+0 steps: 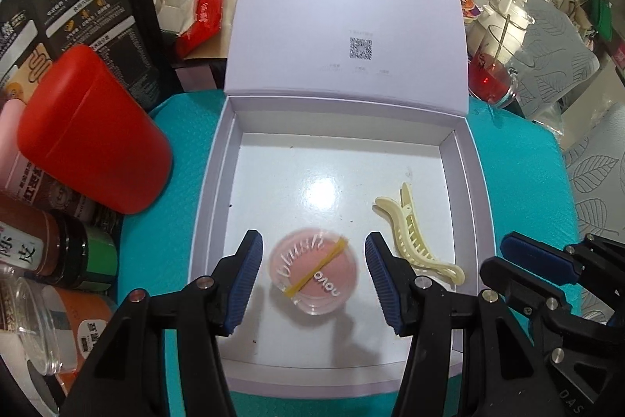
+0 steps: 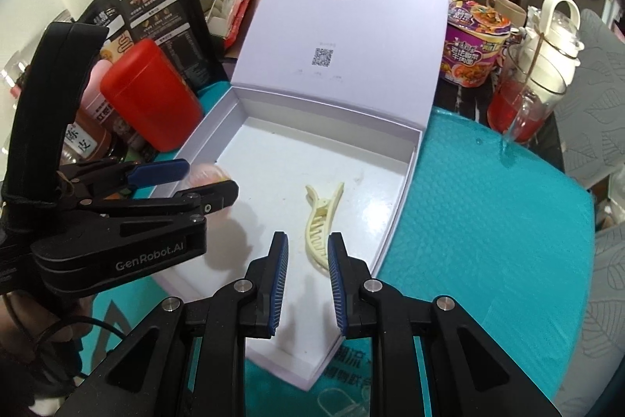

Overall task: Organize rigid objects
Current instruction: 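Open both tools to release the compact and claw clip in the box, then move both tools back toward the remaining items on the table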

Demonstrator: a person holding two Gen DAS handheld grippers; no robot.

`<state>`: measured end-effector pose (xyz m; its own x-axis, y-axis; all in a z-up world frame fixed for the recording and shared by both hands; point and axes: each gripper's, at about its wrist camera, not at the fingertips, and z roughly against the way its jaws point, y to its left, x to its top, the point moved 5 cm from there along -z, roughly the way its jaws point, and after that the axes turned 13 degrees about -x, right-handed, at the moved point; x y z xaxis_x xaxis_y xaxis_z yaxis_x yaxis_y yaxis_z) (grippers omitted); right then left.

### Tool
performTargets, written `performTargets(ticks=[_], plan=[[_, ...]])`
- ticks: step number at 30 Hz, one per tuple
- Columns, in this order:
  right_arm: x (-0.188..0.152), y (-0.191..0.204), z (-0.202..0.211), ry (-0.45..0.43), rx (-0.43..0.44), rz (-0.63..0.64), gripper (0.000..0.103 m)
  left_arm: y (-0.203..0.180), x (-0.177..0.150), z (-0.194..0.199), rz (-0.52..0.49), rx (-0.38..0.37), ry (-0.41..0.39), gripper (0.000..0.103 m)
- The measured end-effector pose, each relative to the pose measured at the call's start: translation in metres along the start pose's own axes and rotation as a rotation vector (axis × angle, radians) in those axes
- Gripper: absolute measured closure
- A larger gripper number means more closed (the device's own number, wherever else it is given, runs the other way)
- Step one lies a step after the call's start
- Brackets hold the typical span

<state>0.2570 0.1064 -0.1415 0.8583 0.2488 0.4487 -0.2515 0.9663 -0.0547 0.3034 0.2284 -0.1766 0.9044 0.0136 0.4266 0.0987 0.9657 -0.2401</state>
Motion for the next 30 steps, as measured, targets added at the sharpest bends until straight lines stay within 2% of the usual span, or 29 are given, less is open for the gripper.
performTargets(ticks=[3, 6, 17, 30], plan=[[-0.003, 0.000, 0.009, -0.007, -0.001, 0.002, 0.082, 0.000, 0.000, 0.007, 0.004, 0.005, -0.014, 0.048], [-0.003, 0.002, 0.018, -0.016, -0.003, 0.004, 0.082, -0.004, -0.001, 0.019, 0.008, 0.010, -0.029, 0.042], [-0.003, 0.006, 0.062, -0.083, -0.004, 0.010, 0.082, -0.017, -0.006, 0.072, 0.002, 0.019, -0.099, 0.042], [-0.018, 0.006, 0.128, -0.172, -0.017, 0.020, 0.082, -0.045, -0.033, 0.138, 0.005, 0.043, -0.177, 0.042]])
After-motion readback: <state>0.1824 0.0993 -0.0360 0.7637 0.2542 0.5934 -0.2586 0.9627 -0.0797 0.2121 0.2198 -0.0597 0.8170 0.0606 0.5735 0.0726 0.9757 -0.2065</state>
